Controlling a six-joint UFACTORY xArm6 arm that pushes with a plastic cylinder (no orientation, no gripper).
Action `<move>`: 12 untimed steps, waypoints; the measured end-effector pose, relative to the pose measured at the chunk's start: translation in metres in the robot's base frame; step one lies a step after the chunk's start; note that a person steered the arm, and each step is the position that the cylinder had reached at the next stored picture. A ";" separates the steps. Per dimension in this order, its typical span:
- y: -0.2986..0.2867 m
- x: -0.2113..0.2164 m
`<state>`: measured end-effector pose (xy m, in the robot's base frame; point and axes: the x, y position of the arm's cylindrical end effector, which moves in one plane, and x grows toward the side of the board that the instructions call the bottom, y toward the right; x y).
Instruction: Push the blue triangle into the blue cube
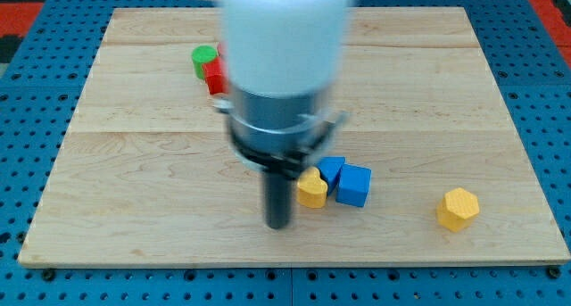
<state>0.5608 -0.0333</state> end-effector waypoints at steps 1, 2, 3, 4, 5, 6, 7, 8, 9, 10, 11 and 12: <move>0.037 -0.028; 0.114 -0.028; 0.166 -0.026; 0.129 -0.036; 0.100 -0.045; 0.048 -0.036; 0.034 -0.087; 0.091 -0.100; 0.137 -0.086; 0.090 -0.121; 0.124 -0.141; 0.159 -0.110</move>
<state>0.4511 0.1259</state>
